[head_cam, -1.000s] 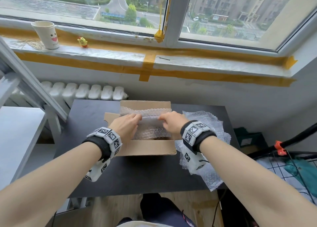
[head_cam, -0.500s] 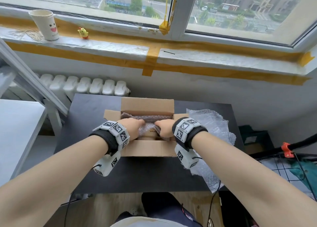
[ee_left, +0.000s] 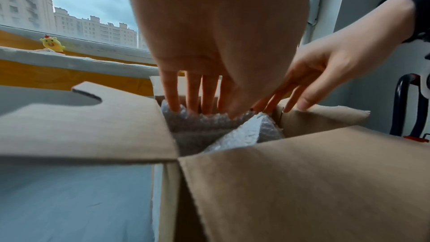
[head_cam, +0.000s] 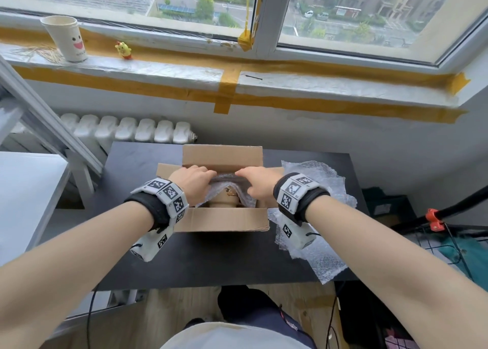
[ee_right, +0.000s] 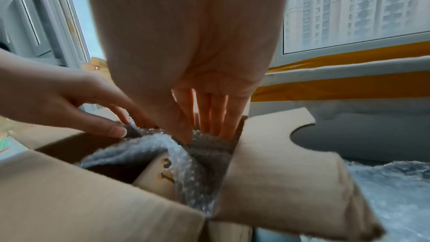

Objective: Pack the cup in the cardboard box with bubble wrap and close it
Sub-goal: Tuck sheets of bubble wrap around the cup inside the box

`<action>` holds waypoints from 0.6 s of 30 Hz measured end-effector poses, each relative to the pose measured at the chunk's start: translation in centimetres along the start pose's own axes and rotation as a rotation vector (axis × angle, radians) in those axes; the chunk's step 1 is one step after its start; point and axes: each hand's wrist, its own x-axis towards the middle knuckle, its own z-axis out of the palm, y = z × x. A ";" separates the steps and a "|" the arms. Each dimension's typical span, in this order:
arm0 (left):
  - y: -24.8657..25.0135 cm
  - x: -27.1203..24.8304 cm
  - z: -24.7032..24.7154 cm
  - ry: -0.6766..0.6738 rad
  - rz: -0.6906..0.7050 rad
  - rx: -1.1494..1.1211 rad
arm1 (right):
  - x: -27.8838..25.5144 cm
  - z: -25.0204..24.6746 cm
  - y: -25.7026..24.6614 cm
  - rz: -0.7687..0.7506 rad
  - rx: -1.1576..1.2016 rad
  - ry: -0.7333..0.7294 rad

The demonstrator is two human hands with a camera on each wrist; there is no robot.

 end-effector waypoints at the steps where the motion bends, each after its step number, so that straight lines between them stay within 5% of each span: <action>1: 0.1 0.0 0.1 -0.041 -0.014 -0.008 | 0.0 0.3 -0.1 0.006 -0.002 -0.027; 7: 1.0 0.5 0.9 -0.240 -0.074 -0.015 | 1.0 2.0 -0.7 0.041 -0.011 -0.153; 18: 1.3 1.8 1.0 -0.390 -0.154 -0.046 | 2.7 2.0 -0.4 0.047 -0.010 -0.202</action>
